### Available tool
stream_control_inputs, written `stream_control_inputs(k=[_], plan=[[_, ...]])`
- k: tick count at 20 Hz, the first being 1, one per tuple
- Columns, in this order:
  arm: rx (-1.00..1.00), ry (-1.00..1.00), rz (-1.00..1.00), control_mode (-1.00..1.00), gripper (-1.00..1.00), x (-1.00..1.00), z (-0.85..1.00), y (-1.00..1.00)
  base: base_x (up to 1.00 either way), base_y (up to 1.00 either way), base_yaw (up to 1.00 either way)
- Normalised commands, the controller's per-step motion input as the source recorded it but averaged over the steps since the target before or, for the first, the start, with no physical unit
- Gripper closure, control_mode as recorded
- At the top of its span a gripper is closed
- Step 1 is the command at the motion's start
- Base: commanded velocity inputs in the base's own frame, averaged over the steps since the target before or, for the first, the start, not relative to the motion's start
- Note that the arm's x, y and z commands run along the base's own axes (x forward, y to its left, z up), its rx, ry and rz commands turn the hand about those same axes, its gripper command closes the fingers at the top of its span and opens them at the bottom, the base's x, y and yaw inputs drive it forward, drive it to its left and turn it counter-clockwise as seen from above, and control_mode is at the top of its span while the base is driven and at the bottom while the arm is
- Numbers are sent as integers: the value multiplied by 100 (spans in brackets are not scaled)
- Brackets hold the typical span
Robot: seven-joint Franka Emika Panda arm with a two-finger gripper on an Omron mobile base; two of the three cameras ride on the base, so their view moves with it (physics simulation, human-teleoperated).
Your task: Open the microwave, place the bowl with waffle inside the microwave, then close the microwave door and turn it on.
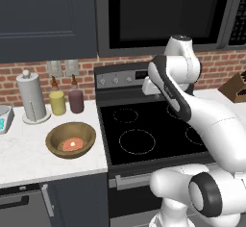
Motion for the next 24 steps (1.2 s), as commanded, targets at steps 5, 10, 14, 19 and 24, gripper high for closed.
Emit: stream_control_inputs(k=[5,10,14,19,24], plan=[[0,0,0,-100,-100,-17,0,-1,0,0,0],[0,-2,-1,-100,-100,-17,-20,-18,0,0,0],[7,-32,-6,-100,-100,-79,-17,-79,0,0,0],[1,-57,-1,-100,-100,-60,40,-65,0,0,0],[-12,-66,0,-100,-100,-22,99,-26,0,0,0]])
